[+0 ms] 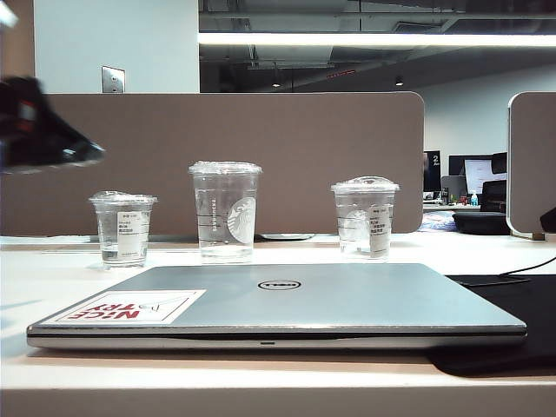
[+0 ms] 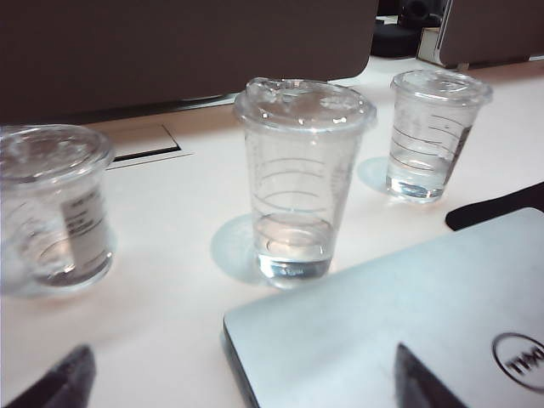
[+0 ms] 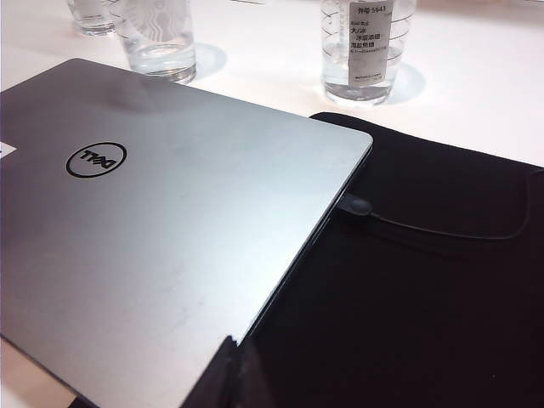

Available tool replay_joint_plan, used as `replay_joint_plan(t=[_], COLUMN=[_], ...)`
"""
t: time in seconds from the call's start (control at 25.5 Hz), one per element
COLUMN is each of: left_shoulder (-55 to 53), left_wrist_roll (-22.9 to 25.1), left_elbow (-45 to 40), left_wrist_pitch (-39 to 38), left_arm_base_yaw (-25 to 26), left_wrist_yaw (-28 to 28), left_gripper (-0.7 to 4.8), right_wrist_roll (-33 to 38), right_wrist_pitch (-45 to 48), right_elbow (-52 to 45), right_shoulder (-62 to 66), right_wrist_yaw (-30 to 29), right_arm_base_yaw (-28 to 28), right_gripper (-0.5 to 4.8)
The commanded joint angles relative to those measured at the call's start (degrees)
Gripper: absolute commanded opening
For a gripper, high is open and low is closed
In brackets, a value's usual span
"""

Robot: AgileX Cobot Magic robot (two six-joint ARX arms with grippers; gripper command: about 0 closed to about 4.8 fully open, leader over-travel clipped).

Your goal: Pick up the coffee cup on the middle and place it on the left side of the laptop.

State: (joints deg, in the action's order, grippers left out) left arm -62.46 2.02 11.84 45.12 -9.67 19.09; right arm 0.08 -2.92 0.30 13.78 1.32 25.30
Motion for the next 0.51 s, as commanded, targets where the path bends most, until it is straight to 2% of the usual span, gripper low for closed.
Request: replay_joint_plan(t=[0.04,0.08,0.24,0.39,0.51], left_shoulder=[-13.6,-20.2,-32.09,-39.95,-46.23], left_wrist_roll=[0.98,0.94,0.52,0.61,2.62], left_elbow=[8.13,12.74,21.22,26.91,32.2], left_wrist_pitch=[4.74,4.85,4.7,4.72,4.83], left_arm_base_yaw=[-0.37,-0.42,-0.46,-0.83,-1.77], left_wrist_yaw=[3.67,6.99,12.09,16.28,18.21], left_gripper=[4.79,4.79,4.79,4.79,4.79], right_wrist_roll=[0.09,0.09,0.09,0.09,0.09], right_wrist_pitch=[1.01,1.05,1.03,1.03,1.01], right_elbow=[-0.22,-0.22,-0.22,-0.22,-0.22], right_shoulder=[0.09,0.09,0.09,0.07,0.07], right_wrist_yaw=[0.07,0.04,0.04,0.02,0.02], right_arm_base_yaw=[0.09,0.07,0.04,0.02,0.02], right_gripper=[-0.05,-0.05,-0.05,-0.05,-0.05])
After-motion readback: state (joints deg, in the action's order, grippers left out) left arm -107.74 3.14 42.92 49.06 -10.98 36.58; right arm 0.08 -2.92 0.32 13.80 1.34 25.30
